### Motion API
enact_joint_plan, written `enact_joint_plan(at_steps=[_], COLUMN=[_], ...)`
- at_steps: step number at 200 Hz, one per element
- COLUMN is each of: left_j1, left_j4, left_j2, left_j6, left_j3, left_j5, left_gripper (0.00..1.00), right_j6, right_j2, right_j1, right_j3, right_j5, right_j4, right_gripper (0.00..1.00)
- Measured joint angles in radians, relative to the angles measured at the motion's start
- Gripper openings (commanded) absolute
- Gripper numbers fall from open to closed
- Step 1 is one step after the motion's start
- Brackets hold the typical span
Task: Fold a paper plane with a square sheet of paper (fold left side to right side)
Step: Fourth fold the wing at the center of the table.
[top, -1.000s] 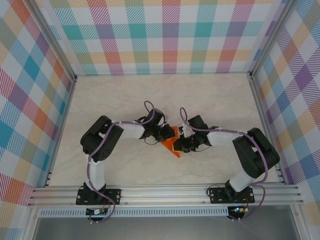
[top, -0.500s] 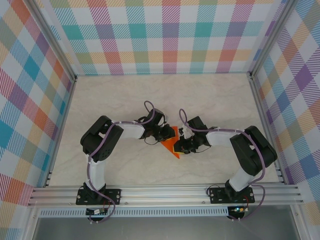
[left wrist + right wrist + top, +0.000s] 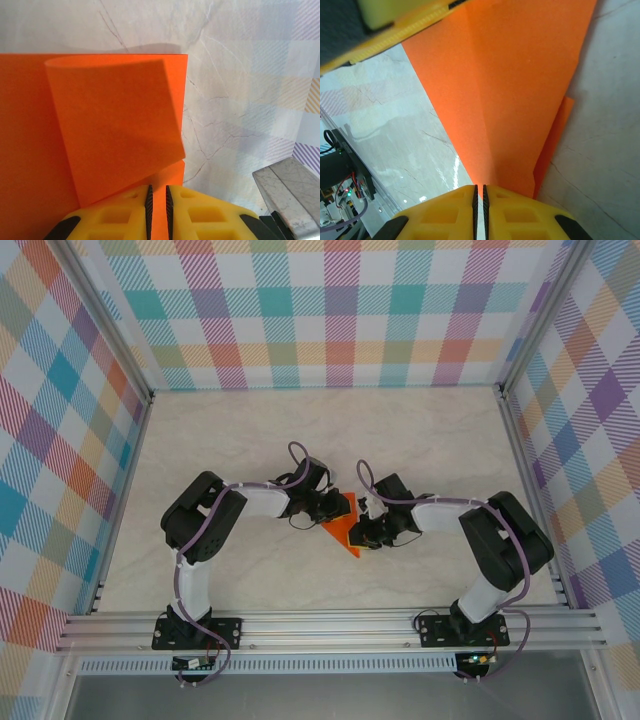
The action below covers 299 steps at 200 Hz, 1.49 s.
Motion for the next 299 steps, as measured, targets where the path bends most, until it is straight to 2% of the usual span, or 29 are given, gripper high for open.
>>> enact_joint_plan(at_steps=[165,299], left_j1=[0.0,-0.003], left_j4=[0.0,-0.004], left_j2=[0.0,0.0], left_j6=[0.0,0.0], left_j3=[0.0,0.0], left_j5=[0.0,0.005], left_gripper=[0.17,0.17], right_j6=[-0.027,-0.045], right_j2=[-0.001,-0.065], right_j1=[0.014,0.031], right_j3=[-0.004,-0.051], right_j5=[0.034,0.064], right_j4=[-0.02,-0.062], right_gripper=[0.13,0.13])
